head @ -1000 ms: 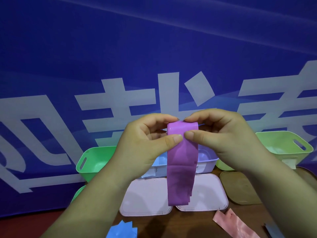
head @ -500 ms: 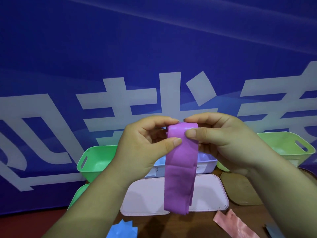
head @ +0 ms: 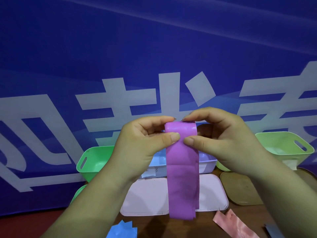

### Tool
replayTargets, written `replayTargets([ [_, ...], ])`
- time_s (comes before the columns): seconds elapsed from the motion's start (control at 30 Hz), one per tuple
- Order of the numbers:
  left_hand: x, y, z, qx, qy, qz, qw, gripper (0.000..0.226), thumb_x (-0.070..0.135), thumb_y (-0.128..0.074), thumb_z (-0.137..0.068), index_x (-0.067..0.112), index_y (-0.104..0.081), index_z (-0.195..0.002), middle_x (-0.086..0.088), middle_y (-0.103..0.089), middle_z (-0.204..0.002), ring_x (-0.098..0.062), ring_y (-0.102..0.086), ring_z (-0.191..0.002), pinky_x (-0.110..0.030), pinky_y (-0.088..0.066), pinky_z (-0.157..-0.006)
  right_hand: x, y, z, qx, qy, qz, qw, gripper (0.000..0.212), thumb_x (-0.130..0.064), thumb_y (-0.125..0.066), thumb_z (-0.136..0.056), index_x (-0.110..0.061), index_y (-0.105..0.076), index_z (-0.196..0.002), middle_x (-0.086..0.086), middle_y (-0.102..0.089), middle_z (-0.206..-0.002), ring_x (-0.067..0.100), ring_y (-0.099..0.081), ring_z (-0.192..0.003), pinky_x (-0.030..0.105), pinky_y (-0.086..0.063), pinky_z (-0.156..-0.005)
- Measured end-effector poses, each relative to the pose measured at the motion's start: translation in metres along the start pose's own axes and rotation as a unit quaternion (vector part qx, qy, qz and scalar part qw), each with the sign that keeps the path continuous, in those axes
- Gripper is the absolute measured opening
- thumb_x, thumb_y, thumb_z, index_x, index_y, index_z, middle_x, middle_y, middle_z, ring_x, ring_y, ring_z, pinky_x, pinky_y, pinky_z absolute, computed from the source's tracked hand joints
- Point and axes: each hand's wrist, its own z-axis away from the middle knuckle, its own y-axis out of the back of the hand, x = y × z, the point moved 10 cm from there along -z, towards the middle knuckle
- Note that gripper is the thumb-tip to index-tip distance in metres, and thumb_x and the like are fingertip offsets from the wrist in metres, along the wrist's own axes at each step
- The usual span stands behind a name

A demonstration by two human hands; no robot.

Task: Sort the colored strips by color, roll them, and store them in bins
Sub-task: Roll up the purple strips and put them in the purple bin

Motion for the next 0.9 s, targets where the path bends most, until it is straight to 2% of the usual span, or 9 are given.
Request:
replayTargets([
  [0.13, -0.002, 0.0, 0.0, -0.002, 0.012, 0.001, 1.0, 0.043, 0.017, -0.079, -0.058, 0.017, -0.075, -0.1, -0.008, -0.077, -0.096, -0.026, -0.073, -0.093, -0.036, -0.061, -0.083, -0.001, 0.003, 0.001, 0.022, 0.018, 0.013, 1.0, 0.03, -0.026, -0.079, -0.07, -0.031, -0.072, -0.099, 0.007, -0.072, -0.093, 0.035, -0.067, -0.077, 0.046, -0.06, -0.071],
  [0.27, 0.007, -0.002, 0.0, -0.01, -0.014, -0.04, 0.999, 0.038, 0.013, -0.079, -0.067, 0.014, -0.073, -0.104, -0.006, -0.076, -0.098, -0.02, -0.073, -0.087, -0.027, -0.059, -0.076, 0.005, 0.004, 0.0, 0.043, -0.003, -0.007, 0.999, 0.027, -0.012, -0.08, -0.074, -0.027, -0.074, -0.097, 0.002, -0.073, -0.095, 0.037, -0.067, -0.08, 0.05, -0.059, -0.073],
  [0.37, 0.006, -0.004, 0.001, -0.025, -0.018, -0.054, 0.998, 0.033, 0.002, -0.075, -0.077, 0.015, -0.071, -0.108, -0.007, -0.074, -0.103, -0.024, -0.072, -0.088, -0.026, -0.06, -0.076, 0.009, 0.005, -0.003, 0.052, -0.019, -0.012, 0.998, 0.028, -0.008, -0.08, -0.075, -0.026, -0.074, -0.096, 0.002, -0.073, -0.096, 0.038, -0.067, -0.082, 0.051, -0.059, -0.075],
  [0.43, 0.005, -0.005, 0.002, -0.037, -0.021, -0.061, 0.997, 0.039, 0.001, -0.075, -0.079, 0.019, -0.068, -0.113, -0.003, -0.073, -0.109, -0.026, -0.071, -0.094, -0.027, -0.06, -0.076, 0.011, 0.006, -0.004, 0.057, -0.031, -0.027, 0.998, 0.027, -0.008, -0.08, -0.074, -0.025, -0.075, -0.095, 0.003, -0.074, -0.095, 0.039, -0.066, -0.083, 0.051, -0.058, -0.078],
  [0.53, 0.006, -0.008, 0.003, -0.053, -0.04, -0.068, 0.995, 0.047, 0.004, -0.078, -0.078, 0.021, -0.063, -0.119, 0.001, -0.07, -0.116, -0.025, -0.07, -0.098, -0.033, -0.061, -0.077, 0.013, 0.005, -0.004, 0.049, -0.047, -0.037, 0.997, 0.027, -0.007, -0.08, -0.074, -0.024, -0.075, -0.095, 0.002, -0.075, -0.095, 0.038, -0.067, -0.086, 0.047, -0.059, -0.079],
  [0.63, 0.008, -0.008, 0.002, -0.059, -0.059, -0.071, 0.994, 0.041, -0.005, -0.075, -0.08, 0.014, -0.065, -0.115, -0.003, -0.07, -0.113, -0.029, -0.069, -0.099, -0.041, -0.061, -0.082, 0.015, 0.003, -0.003, 0.043, -0.064, -0.058, 0.995, 0.027, -0.005, -0.078, -0.075, -0.021, -0.075, -0.097, 0.001, -0.076, -0.094, 0.03, -0.071, -0.088, 0.038, -0.061, -0.077],
  [0.73, 0.008, -0.007, 0.001, -0.059, -0.077, -0.074, 0.993, 0.037, 0.0, -0.076, -0.076, 0.015, -0.068, -0.109, -0.007, -0.071, -0.11, -0.031, -0.068, -0.099, -0.041, -0.061, -0.084, 0.024, 0.001, -0.003, 0.045, -0.097, -0.112, 0.988, 0.029, -0.012, -0.08, -0.066, -0.021, -0.077, -0.093, 0.006, -0.076, -0.092, 0.023, -0.072, -0.083, 0.028, -0.059, -0.07],
  [0.9, 0.009, 0.0, 0.0, -0.034, -0.1, -0.104, 0.989, 0.037, 0.007, -0.078, -0.072, 0.021, -0.072, -0.106, -0.005, -0.073, -0.104, -0.031, -0.07, -0.095, -0.046, -0.059, -0.086, 0.04, -0.007, -0.002, 0.023, -0.159, -0.178, 0.971, 0.041, -0.016, -0.079, -0.062, -0.014, -0.074, -0.102, 0.01, -0.075, -0.094, 0.022, -0.072, -0.08, 0.025, -0.055, -0.067],
])
